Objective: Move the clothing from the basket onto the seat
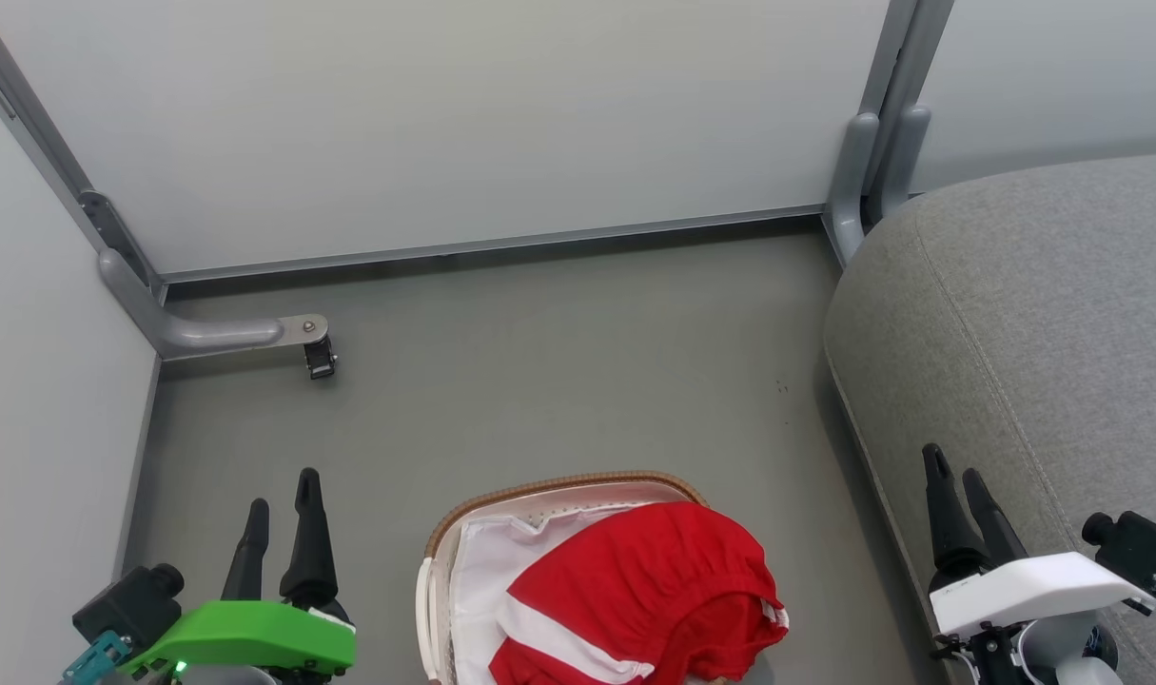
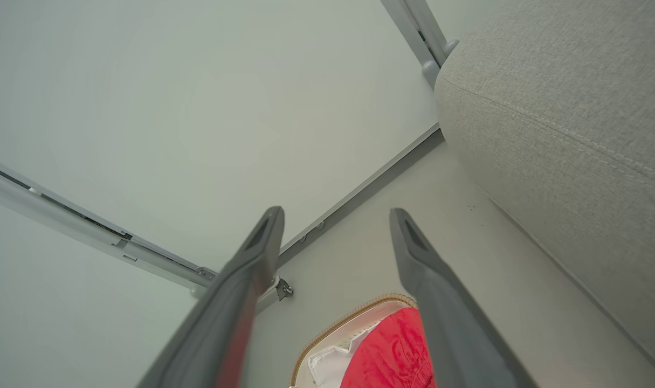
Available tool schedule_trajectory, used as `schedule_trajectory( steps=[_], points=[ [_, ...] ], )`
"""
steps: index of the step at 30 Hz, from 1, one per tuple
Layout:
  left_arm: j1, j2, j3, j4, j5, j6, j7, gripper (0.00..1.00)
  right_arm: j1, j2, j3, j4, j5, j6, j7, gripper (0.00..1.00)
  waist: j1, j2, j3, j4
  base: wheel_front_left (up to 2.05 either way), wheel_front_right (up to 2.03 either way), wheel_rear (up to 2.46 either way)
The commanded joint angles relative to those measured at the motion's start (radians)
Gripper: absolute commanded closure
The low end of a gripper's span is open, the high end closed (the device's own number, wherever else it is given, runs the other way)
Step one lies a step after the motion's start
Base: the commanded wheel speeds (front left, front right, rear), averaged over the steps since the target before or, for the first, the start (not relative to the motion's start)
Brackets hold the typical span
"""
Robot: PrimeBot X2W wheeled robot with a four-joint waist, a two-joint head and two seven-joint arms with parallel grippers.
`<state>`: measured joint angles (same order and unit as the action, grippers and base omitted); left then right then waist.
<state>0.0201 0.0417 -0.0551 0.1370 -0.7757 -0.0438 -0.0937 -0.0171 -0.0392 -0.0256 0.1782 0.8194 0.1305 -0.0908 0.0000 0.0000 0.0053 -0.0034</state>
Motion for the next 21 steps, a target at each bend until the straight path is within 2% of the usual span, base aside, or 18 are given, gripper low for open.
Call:
schedule_trajectory(
  steps=[1,21],
  points=[
    [0.006,0.006,-0.005,-0.008,0.042,0.005,-0.012,0.00,-0.001,-0.007,0.002,-0.008,-0.036,0.000,-0.014,0.00,0.0000,0.0000,0.000,0.000,0.00,0.00,0.00],
    [0.025,0.008,-0.052,0.007,0.242,0.019,-0.066,0.00,0.004,-0.009,0.031,0.033,-0.265,0.000,-0.069,0.00,0.0000,0.0000,0.003,0.000,0.00,0.00,0.00]
  ],
)
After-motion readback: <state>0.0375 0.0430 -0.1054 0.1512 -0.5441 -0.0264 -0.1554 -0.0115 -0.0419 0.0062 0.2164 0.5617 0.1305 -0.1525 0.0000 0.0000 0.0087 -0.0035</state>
